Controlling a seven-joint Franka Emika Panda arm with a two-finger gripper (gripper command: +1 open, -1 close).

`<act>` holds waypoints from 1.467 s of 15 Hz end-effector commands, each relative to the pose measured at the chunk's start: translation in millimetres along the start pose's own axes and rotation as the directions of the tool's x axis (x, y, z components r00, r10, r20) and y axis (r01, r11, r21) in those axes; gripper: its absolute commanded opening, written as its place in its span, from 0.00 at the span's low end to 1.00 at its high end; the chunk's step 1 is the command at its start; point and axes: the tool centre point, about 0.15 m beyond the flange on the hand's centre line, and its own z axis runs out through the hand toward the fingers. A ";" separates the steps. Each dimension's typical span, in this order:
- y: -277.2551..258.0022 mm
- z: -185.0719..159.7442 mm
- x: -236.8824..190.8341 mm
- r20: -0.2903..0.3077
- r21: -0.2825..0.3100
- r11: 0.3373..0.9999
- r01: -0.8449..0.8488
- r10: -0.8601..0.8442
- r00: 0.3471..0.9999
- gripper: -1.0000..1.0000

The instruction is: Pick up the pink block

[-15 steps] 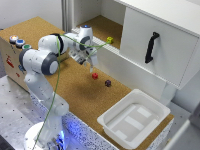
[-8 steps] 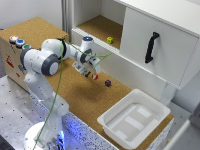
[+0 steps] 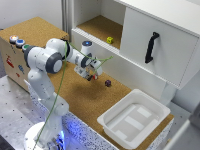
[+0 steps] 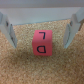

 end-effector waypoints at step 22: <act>-35.9 -145.6 47.5 -0.099 -0.155 0.988 -0.019 0.004 0.995 0.00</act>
